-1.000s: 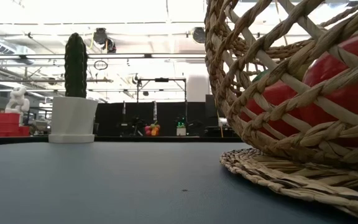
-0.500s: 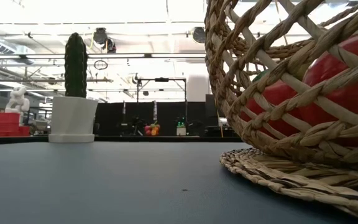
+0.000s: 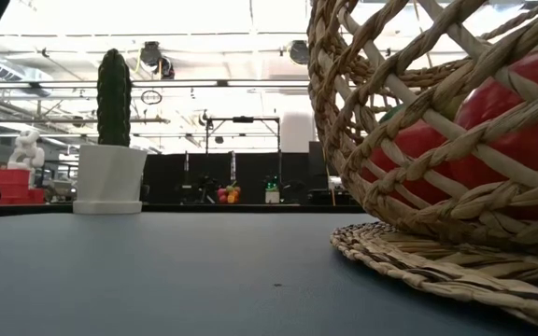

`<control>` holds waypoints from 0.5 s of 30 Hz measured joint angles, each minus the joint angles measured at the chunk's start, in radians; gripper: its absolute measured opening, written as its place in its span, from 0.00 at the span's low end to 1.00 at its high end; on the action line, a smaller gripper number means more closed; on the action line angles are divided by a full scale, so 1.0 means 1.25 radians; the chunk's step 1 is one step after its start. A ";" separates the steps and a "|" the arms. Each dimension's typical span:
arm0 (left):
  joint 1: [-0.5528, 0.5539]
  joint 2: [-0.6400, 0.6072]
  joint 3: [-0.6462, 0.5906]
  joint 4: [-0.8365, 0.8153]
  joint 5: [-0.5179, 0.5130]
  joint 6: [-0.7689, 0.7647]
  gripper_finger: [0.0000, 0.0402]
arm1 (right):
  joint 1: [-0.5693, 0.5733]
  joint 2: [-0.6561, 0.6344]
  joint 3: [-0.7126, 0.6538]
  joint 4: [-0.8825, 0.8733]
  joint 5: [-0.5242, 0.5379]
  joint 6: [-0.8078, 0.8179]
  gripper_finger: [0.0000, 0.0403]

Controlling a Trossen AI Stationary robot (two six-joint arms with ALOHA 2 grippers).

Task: Build produce basket
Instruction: Put the green lime into the brown basket

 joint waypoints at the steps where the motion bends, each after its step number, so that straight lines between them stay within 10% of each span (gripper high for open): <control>1: -0.003 0.004 0.000 -0.020 -0.004 0.000 0.60 | 0.000 -0.003 0.000 -0.003 -0.006 -0.003 0.97; 15: 0.000 0.083 0.000 -0.249 0.056 0.112 0.60 | 0.000 -0.004 0.000 -0.011 -0.012 -0.047 0.97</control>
